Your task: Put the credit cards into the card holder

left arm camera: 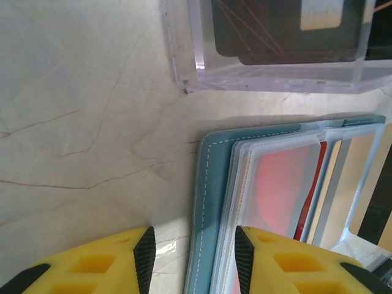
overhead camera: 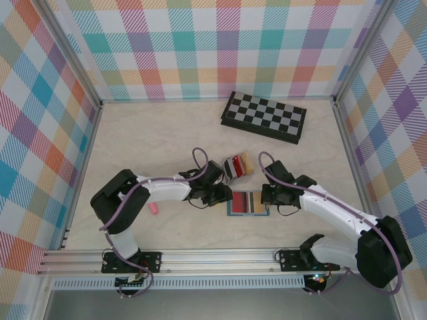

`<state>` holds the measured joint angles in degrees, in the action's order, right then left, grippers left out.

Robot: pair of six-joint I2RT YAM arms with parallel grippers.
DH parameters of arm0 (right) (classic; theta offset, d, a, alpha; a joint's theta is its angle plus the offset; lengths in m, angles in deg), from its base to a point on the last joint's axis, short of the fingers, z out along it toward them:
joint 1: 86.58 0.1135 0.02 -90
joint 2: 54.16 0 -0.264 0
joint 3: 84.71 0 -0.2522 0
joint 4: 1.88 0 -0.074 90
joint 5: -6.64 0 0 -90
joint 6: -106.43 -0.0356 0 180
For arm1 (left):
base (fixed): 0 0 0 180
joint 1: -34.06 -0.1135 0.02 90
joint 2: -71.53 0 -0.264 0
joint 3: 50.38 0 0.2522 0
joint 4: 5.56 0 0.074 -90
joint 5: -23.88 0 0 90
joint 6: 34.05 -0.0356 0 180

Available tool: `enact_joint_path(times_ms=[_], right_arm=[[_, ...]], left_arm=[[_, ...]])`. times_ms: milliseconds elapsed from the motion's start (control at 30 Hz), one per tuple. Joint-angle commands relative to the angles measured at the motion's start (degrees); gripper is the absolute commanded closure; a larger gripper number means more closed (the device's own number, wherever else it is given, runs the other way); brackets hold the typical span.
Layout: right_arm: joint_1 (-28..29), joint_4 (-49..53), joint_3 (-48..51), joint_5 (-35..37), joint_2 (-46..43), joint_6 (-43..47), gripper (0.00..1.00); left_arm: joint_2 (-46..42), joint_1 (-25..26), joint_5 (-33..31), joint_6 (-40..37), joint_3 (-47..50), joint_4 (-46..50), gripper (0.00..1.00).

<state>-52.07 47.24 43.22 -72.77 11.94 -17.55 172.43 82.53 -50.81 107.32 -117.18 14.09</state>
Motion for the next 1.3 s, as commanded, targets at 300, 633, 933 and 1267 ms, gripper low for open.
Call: enact_joint_path(times_ms=[300,633,933,1267], right_arm=[[0.2,-8.0,4.1,-7.0,-0.9,-0.7,0.99],[0.1,-8.1,1.9,-11.4,-6.1,-4.1,0.97],[0.3,-3.6,-2.0,-10.5,-2.9,-3.3,0.96],[0.0,3.6,-5.4,1.1,-7.3,-3.0,0.96]], left_arm=[[4.9,2.1,1.1,-0.7,-2.0,-1.2,0.65],[5.7,2.5,1.2,-0.9,-2.6,-1.0,0.68],[2.7,2.5,-2.4,-0.7,-1.8,0.8,0.69],[-1.5,2.6,-4.0,-1.5,-0.6,0.2,0.55]])
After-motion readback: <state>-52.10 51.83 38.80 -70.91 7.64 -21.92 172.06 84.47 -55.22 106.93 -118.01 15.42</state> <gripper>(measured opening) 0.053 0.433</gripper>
